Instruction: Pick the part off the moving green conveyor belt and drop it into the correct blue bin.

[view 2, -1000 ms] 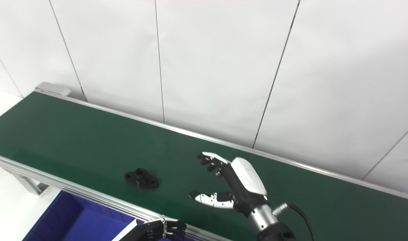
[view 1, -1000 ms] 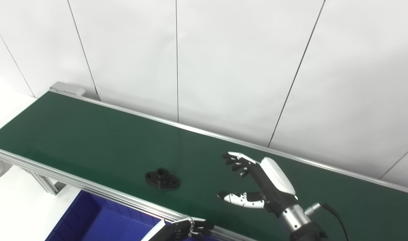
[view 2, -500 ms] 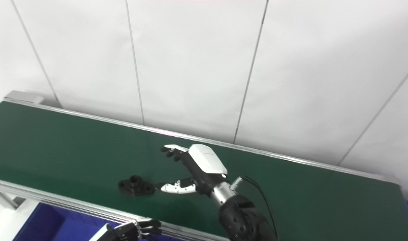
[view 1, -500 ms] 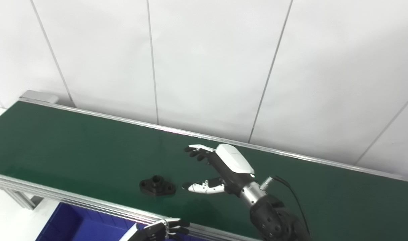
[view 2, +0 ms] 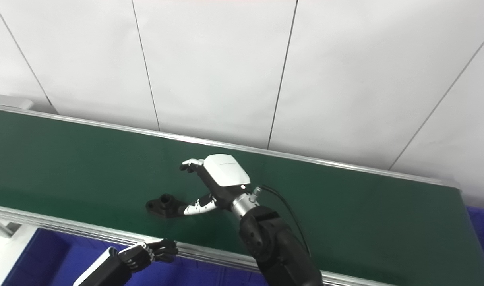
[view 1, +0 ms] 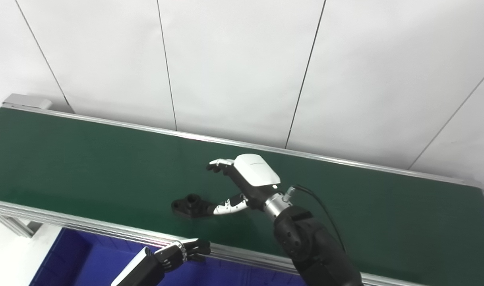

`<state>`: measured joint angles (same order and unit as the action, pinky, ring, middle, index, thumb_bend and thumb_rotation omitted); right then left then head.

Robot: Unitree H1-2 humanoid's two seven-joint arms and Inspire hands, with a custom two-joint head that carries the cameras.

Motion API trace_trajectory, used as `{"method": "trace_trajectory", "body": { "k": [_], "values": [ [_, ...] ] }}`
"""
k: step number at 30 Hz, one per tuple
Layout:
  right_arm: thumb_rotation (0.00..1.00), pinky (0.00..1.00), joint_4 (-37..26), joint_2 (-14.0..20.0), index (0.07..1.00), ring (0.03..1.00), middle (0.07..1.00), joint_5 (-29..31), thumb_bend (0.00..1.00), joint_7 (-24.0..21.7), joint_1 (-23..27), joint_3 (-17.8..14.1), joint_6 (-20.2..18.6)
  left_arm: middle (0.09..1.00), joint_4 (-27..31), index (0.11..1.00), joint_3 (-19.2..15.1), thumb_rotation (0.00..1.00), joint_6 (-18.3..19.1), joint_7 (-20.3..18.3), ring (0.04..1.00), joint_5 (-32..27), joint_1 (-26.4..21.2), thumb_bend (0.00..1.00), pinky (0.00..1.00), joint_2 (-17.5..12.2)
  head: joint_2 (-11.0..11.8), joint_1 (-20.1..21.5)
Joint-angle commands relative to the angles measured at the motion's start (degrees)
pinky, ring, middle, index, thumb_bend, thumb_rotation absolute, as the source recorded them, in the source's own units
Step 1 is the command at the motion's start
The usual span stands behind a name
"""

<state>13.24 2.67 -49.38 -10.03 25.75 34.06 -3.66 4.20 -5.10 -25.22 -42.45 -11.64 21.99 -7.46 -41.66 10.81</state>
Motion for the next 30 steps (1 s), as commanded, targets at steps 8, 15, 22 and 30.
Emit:
{"method": "trace_trajectory", "body": {
  "k": [8, 15, 22, 30],
  "values": [
    [0.31, 0.60, 0.3, 0.9, 0.781, 0.694, 0.750, -3.0, 0.75, 0.2, 3.2, 2.6, 1.0, 0.852, 2.3, 0.817, -2.7, 0.81, -1.7, -4.1, 0.821, -3.2, 0.5, 0.75, 0.78, 1.5, -2.2, -0.2],
    [0.30, 0.58, 2.2, 0.9, 0.777, 0.671, 0.736, -3.6, 0.72, 0.2, 3.5, 3.3, 1.1, 0.852, 3.8, 0.817, -3.1, 0.81, -1.7, -4.8, 0.813, -3.6, 0.5, 0.73, 0.76, 1.6, -3.0, -0.4],
    [0.20, 0.57, 6.0, 0.5, 0.743, 0.662, 0.716, -2.9, 0.69, 2.6, 3.9, 3.1, 2.5, 0.855, 4.3, 0.813, -1.5, 0.80, -1.7, -3.1, 0.816, -4.0, 0.7, 0.75, 0.76, 0.5, -3.6, -0.2],
    [0.00, 0.49, 7.9, 0.6, 0.671, 0.579, 0.632, 0.4, 0.66, 5.7, 3.2, 2.2, 4.7, 0.857, 4.9, 0.814, -0.2, 0.79, -1.7, -1.7, 0.821, -4.4, 0.9, 0.75, 0.77, -0.3, -4.4, 0.1]
  ]
}}
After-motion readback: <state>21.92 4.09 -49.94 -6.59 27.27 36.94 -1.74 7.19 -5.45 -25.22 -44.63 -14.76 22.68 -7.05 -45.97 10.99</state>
